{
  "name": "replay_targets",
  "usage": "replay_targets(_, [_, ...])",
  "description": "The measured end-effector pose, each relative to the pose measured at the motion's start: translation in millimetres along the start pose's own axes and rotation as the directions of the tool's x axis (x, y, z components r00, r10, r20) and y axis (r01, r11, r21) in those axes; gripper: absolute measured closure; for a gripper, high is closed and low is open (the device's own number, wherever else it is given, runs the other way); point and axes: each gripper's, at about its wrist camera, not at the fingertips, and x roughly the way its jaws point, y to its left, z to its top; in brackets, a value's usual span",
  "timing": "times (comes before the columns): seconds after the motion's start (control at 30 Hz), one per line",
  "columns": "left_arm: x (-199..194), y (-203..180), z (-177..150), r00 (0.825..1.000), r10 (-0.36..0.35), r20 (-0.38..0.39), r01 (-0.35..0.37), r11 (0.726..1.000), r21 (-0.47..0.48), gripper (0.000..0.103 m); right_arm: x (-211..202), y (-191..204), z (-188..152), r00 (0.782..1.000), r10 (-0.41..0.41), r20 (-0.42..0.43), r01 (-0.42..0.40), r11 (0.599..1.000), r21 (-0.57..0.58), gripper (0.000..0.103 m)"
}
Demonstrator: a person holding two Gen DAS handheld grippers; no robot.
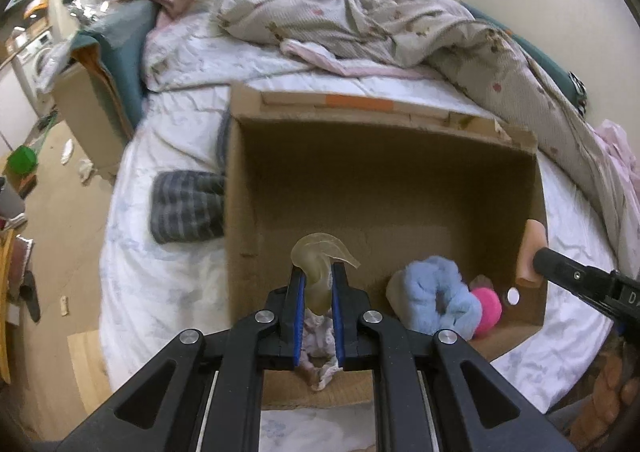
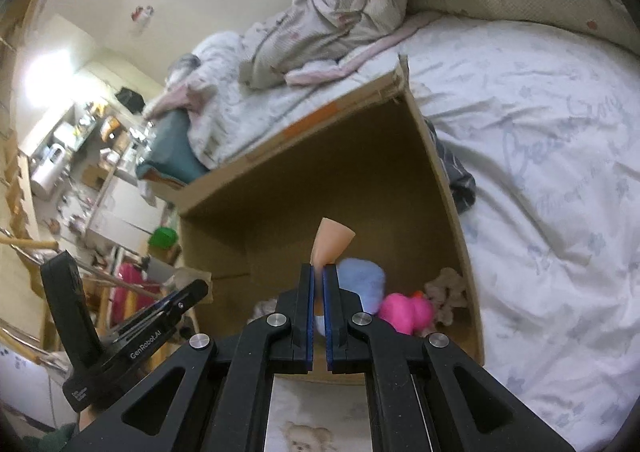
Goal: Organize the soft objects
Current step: 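Carry both held items over the box, then open both grippers to drop the items into the box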
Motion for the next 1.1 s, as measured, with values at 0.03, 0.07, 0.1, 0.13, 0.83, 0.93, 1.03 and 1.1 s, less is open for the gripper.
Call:
replay_targets(0.03, [4,-1,-1,1.0,-0.009,-0.01,0.009,1.0,-0.002,0.092,3,-1,-1,1.0,-0.005,-0.012,0.005,1.0,-0.003,0.097])
replay_targets(0.07, [7,-1,-2,1.0,-0.024,-0.017,0.024,1.0,-0.003,0.092,6,-2,-1,1.0,-0.007,-0.021,0.007,1.0,-0.004,0.097])
replay_targets(0.1, [9,-2,-4,0.999,-0.042,-0.023,0.042,0.999,0.0,0.092,9,-3,-2,0.999,-0.005,-0.033,0.005,1.0,-0.005,0.097])
replay_targets(0.13, [11,-3,-5,0.998,-0.051,-0.028,0.051,0.999,0.007,0.092,11,-4,-2,0.999,-0.006,-0.038,0.005,1.0,-0.005,0.097])
replay_targets(0.83, [20,-24,-19,0.991,-0.106,-0.083,0.112,0.99,0.081,0.091,63,20,-23,0.968,0.052,-0.247,-0.066,0.997,-0.049,0.097])
replay_targets(0.93, [21,-23,-21,0.991,-0.098,-0.087,0.105,0.991,0.082,0.09,64,20,-24,0.967,0.047,-0.252,-0.062,0.997,-0.051,0.097])
replay_targets(1.03, [24,-24,-22,0.992,-0.093,-0.089,0.1,0.991,0.086,0.087,61,20,-23,0.97,0.039,-0.241,-0.056,0.997,-0.061,0.097])
replay_targets(1.1, [24,-25,-23,0.992,-0.089,-0.092,0.097,0.991,0.088,0.087,59,18,-23,0.97,0.043,-0.241,-0.059,0.997,-0.056,0.097])
